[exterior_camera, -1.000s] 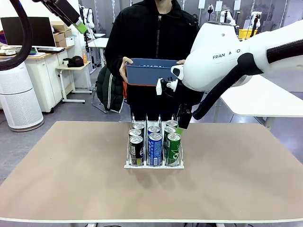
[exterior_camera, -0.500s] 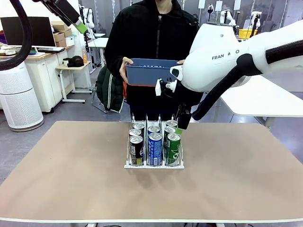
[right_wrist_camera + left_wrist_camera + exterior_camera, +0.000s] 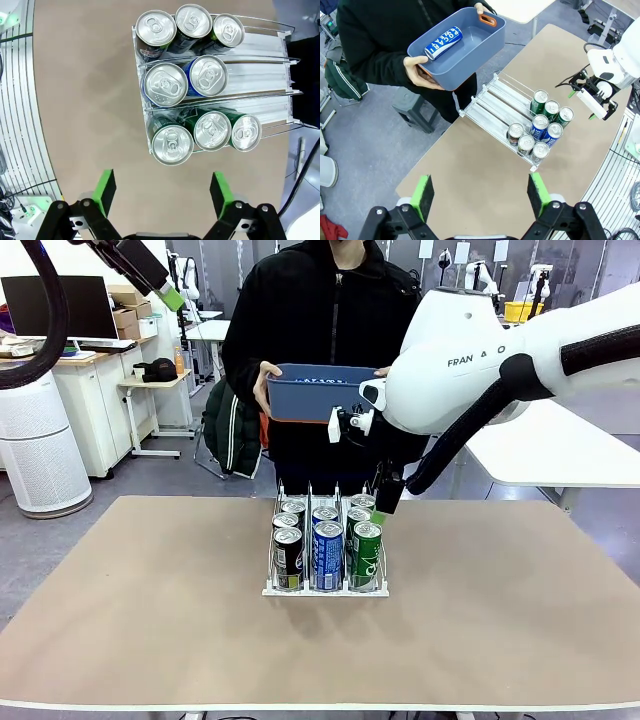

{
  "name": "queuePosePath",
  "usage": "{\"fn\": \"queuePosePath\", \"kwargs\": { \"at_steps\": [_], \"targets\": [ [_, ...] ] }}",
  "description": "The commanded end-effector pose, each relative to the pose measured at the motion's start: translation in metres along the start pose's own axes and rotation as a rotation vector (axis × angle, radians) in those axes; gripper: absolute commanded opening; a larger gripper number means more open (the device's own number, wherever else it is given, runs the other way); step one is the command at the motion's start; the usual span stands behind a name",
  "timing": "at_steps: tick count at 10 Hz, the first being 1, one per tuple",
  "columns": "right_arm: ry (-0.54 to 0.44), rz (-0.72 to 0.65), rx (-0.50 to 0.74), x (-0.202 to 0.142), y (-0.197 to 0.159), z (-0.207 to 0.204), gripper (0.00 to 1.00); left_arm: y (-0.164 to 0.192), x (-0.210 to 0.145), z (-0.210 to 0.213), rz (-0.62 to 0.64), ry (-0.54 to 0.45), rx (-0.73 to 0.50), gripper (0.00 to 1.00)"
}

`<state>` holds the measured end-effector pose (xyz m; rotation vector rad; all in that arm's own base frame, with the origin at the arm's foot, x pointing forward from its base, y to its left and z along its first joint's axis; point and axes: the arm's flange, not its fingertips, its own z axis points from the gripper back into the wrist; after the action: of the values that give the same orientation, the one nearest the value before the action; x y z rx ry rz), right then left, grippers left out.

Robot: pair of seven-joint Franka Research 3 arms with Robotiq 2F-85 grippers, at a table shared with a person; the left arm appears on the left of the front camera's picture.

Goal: Fill the beverage cans into the dispenser.
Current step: Pick up the Ionic drink handed by the human.

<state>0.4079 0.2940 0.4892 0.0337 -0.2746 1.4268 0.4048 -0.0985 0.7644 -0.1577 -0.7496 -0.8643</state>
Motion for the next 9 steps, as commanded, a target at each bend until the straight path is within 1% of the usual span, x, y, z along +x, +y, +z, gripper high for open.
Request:
{"fn": "queuePosePath", "kwargs": {
  "at_steps": [1, 2, 3, 4, 5, 6, 9],
  "targets": [
    [-0.049, -0.058, 0.018, -0.008, -0.013, 0.027, 1.00, 0.000, -0.001, 0.001, 0.002, 0.004, -0.002, 1.00],
    [-0.125, -0.138, 0.006, -0.017, -0.032, 0.052, 1.00, 0.000, -0.001, 0.001, 0.002, 0.004, -0.002, 1.00],
    [-0.182, -0.227, 0.005, -0.024, -0.042, 0.073, 1.00, 0.000, -0.001, 0.001, 0.002, 0.004, -0.002, 1.00],
    [-0.220, -0.257, 0.009, -0.032, -0.050, 0.092, 1.00, 0.000, -0.001, 0.001, 0.002, 0.004, -0.002, 1.00],
    [-0.226, -0.258, 0.013, -0.045, -0.063, 0.124, 1.00, 0.000, -0.001, 0.001, 0.002, 0.004, -0.002, 1.00],
    [-0.250, -0.284, -0.011, -0.054, -0.069, 0.156, 1.00, 0.000, -0.001, 0.001, 0.002, 0.004, -0.002, 1.00],
    [-0.371, -0.358, -0.093, -0.081, -0.084, 0.252, 1.00, 0.000, -0.001, 0.001, 0.002, 0.004, -0.002, 1.00]
  ]
}}
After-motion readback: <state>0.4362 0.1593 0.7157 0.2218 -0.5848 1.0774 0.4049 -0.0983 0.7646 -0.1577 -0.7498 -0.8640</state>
